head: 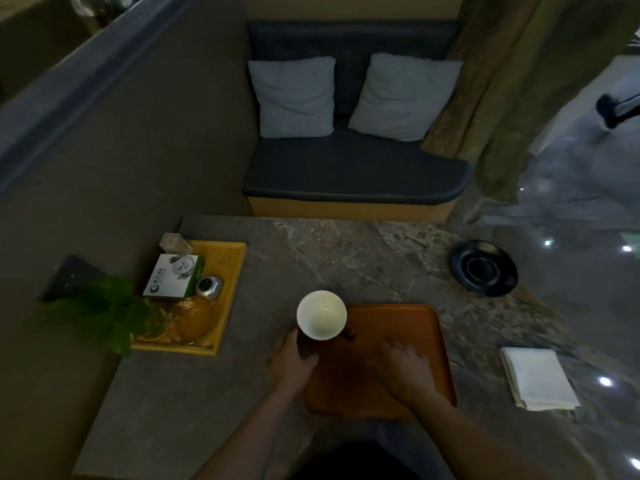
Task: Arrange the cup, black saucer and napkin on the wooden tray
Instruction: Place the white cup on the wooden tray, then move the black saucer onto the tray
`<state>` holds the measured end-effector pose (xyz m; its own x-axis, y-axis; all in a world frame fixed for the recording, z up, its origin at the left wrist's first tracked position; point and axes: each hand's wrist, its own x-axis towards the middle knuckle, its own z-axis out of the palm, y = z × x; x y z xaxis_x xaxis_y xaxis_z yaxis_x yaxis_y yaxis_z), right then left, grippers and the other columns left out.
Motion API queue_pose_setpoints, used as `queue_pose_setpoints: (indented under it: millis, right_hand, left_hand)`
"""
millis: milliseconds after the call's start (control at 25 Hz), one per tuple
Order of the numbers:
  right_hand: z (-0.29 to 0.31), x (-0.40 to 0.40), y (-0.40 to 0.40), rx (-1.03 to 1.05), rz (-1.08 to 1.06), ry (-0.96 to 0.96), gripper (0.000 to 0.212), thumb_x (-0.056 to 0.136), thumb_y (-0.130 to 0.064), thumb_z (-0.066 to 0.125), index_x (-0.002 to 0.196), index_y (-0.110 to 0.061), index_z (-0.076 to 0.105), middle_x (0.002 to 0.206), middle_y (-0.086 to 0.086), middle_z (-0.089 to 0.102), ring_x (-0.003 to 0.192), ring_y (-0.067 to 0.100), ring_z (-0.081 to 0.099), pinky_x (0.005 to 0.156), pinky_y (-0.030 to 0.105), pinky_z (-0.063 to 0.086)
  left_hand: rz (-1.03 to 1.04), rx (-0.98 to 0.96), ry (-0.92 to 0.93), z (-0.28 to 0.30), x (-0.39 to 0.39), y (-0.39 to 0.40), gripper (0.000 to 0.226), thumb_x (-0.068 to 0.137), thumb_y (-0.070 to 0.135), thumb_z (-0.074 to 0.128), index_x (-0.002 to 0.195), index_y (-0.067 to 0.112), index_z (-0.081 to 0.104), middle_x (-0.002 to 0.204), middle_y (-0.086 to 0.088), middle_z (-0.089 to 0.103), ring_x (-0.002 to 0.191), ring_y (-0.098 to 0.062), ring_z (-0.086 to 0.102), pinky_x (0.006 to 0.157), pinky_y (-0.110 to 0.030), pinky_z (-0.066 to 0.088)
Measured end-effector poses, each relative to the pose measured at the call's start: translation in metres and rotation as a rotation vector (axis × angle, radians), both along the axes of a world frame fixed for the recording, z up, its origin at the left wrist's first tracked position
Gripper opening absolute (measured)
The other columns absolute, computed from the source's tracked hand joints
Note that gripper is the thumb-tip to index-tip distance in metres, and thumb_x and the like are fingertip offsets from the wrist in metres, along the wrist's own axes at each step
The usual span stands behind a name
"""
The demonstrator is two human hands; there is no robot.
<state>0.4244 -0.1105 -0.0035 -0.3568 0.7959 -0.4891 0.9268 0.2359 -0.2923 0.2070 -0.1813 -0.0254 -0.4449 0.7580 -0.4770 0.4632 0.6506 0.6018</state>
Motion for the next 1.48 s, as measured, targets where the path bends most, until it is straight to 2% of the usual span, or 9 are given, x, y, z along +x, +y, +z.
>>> queue_pose_setpoints:
  millis: [160,280,480,560,680,880,1160,1280,1480]
  right_hand:
    - [0.012,0.054,-0.014,0.049,0.051,-0.018,0.037,0.094,-0.052,0.042,0.118,-0.027,0.057,0.123,0.002,0.056,0.121,0.027,0.047,0.098,0.048,0.038]
    - [0.02,0.102,-0.023,0.059,0.081,-0.01,0.034,0.092,-0.048,0.046,0.114,-0.024,0.057,0.122,0.004,0.057,0.12,0.028,0.048,0.099,0.048,0.039]
    - [0.042,0.192,-0.04,0.11,0.071,0.0,0.034,0.093,-0.049,0.047,0.111,-0.026,0.063,0.116,0.004,0.067,0.104,0.026,0.062,0.085,0.038,0.052]
    - [0.047,0.228,-0.045,0.109,0.062,-0.02,0.031,0.093,-0.043,0.049,0.11,-0.022,0.064,0.117,0.006,0.066,0.103,0.025,0.062,0.085,0.038,0.053]
    - [0.054,0.274,-0.052,0.099,0.013,-0.018,0.035,0.092,-0.04,0.05,0.121,-0.022,0.06,0.129,0.008,0.06,0.111,0.027,0.058,0.089,0.039,0.051]
    - [0.059,0.327,-0.049,0.078,-0.06,0.026,0.031,0.092,-0.036,0.051,0.123,-0.032,0.057,0.123,0.002,0.064,0.107,0.022,0.06,0.079,0.03,0.046]
    - [0.052,0.342,0.001,0.063,-0.125,0.063,0.027,0.092,-0.043,0.051,0.116,-0.035,0.062,0.119,-0.003,0.067,0.099,0.016,0.063,0.082,0.034,0.054]
    - [0.05,0.34,0.034,0.091,-0.093,0.048,0.028,0.092,-0.045,0.052,0.117,-0.037,0.06,0.121,-0.007,0.065,0.101,0.014,0.062,0.083,0.03,0.052]
    - [0.042,0.319,0.102,0.068,-0.033,0.033,0.028,0.095,-0.04,0.05,0.121,-0.033,0.059,0.122,-0.003,0.064,0.106,0.016,0.06,0.088,0.033,0.051]
  left_hand:
    - [-0.086,-0.016,0.072,0.009,0.032,-0.024,0.051,0.085,0.034,0.069,0.132,0.022,0.051,0.137,-0.005,0.053,0.121,-0.023,0.054,0.1,-0.039,0.046]
    - [-0.249,-0.02,0.084,0.019,0.059,-0.03,0.044,0.085,0.036,0.07,0.125,0.024,0.056,0.134,-0.005,0.053,0.117,-0.02,0.054,0.092,-0.026,0.042]
    - [-0.664,-0.137,0.148,0.045,0.122,-0.017,0.048,0.086,0.042,0.067,0.129,0.025,0.054,0.14,-0.003,0.049,0.124,-0.018,0.049,0.101,-0.031,0.04]
    - [-0.746,-0.145,0.176,0.052,0.146,-0.01,0.047,0.087,0.04,0.066,0.13,0.026,0.053,0.141,-0.003,0.048,0.126,-0.019,0.048,0.104,-0.034,0.04]
    - [-0.826,-0.131,0.179,0.056,0.179,-0.002,0.043,0.09,0.036,0.064,0.129,0.023,0.053,0.14,-0.004,0.05,0.126,-0.02,0.048,0.105,-0.034,0.039]
    - [-0.857,-0.099,0.115,0.058,0.224,0.015,0.03,0.092,0.026,0.063,0.121,0.02,0.058,0.128,-0.003,0.061,0.116,-0.015,0.056,0.101,-0.033,0.045]
    - [-0.859,-0.008,0.191,0.053,0.233,0.058,0.032,0.093,0.025,0.062,0.123,0.019,0.058,0.129,-0.003,0.059,0.118,-0.016,0.054,0.098,-0.027,0.042]
    - [-0.845,0.039,0.216,0.051,0.225,0.08,0.031,0.092,0.028,0.062,0.122,0.022,0.059,0.128,-0.003,0.059,0.118,-0.017,0.053,0.099,-0.028,0.04]
    - [-0.804,0.061,0.235,0.04,0.203,0.13,0.032,0.092,0.03,0.062,0.123,0.022,0.058,0.129,-0.003,0.058,0.121,-0.017,0.051,0.101,-0.028,0.038]
